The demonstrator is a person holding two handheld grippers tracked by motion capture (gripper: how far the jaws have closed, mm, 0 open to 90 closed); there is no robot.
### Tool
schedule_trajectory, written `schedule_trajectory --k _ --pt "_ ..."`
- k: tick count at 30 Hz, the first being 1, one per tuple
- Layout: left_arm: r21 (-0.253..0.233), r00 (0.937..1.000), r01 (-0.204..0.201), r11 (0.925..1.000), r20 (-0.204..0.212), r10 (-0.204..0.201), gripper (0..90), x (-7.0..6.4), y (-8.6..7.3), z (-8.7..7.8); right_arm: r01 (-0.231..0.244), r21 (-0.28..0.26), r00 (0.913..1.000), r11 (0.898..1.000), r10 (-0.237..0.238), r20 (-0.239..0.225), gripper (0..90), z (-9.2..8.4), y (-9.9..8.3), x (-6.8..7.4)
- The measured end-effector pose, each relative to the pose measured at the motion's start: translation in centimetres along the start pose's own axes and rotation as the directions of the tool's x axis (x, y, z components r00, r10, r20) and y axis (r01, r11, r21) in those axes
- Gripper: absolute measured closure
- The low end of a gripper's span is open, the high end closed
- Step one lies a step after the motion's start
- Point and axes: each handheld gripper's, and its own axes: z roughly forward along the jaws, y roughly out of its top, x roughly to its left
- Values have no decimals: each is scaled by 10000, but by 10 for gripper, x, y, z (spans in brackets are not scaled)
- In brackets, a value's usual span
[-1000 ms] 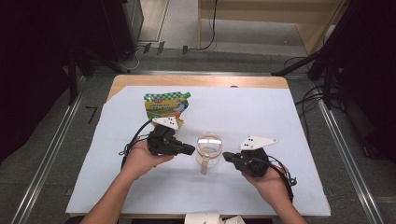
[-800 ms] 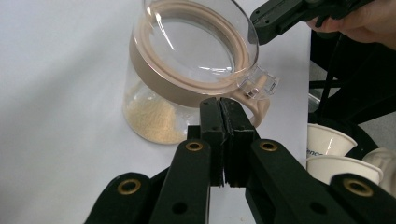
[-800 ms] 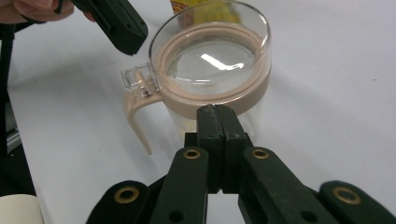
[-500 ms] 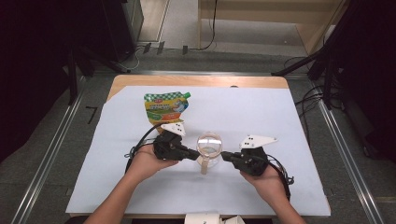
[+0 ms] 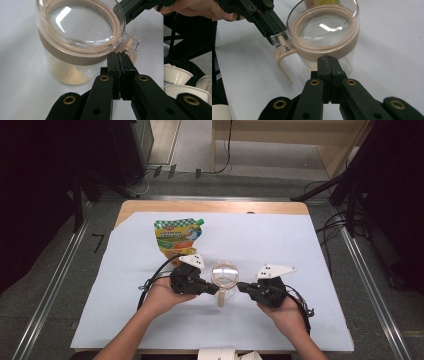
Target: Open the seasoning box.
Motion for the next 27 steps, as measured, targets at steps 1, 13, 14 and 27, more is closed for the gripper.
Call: schedule_trajectory --k 1,13,14,27 --pt "-24 10000 -8 10000 25 8 897 0 0 1 -7 5 10000 10000 7 17 900 0 0 0" --pt "-116 9994 -252 9996 238 254 882 -8 7 15 -374 75 9988 9993 372 327 900 -4 -4 -7" --pt "-149 9992 -285 9995 266 288 880 -9 8 17 -428 81 9985 9991 425 355 900 -5 -4 -7" --pt "-446 9971 -247 9987 710 279 857 -12 13 5 -33 80 9996 10000 31 278 900 -24 -5 17"
